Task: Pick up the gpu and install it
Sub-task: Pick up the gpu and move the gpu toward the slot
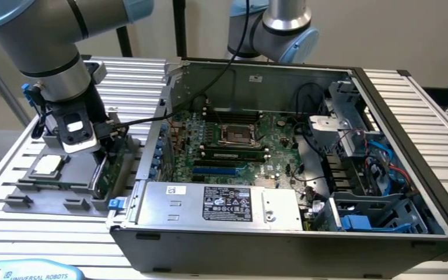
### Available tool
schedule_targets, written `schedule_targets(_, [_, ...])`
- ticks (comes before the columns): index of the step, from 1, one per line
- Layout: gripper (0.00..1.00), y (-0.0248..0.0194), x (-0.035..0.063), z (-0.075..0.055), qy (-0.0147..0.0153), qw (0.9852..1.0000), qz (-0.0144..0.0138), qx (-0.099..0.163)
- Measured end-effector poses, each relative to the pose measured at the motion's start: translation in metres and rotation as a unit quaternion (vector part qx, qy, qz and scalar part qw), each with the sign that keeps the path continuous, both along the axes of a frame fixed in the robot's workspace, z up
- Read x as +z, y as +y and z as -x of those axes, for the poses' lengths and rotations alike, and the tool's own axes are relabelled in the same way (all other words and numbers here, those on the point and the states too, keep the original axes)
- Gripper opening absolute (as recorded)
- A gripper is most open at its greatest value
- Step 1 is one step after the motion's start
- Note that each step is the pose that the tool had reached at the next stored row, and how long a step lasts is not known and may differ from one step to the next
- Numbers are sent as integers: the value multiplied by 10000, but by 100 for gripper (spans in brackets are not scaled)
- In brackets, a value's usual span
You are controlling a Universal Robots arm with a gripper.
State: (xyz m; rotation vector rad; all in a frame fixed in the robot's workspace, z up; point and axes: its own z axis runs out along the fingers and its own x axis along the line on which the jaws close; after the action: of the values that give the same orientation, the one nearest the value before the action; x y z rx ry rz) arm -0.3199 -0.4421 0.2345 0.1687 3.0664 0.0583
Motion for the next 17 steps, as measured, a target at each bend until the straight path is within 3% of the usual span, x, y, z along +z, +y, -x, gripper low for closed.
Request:
schedule_targets(7, [27, 0, -1, -3, -1, 10000, 0, 20])
schedule_targets(17, [27, -1, -1, -30, 1, 9989, 0, 470])
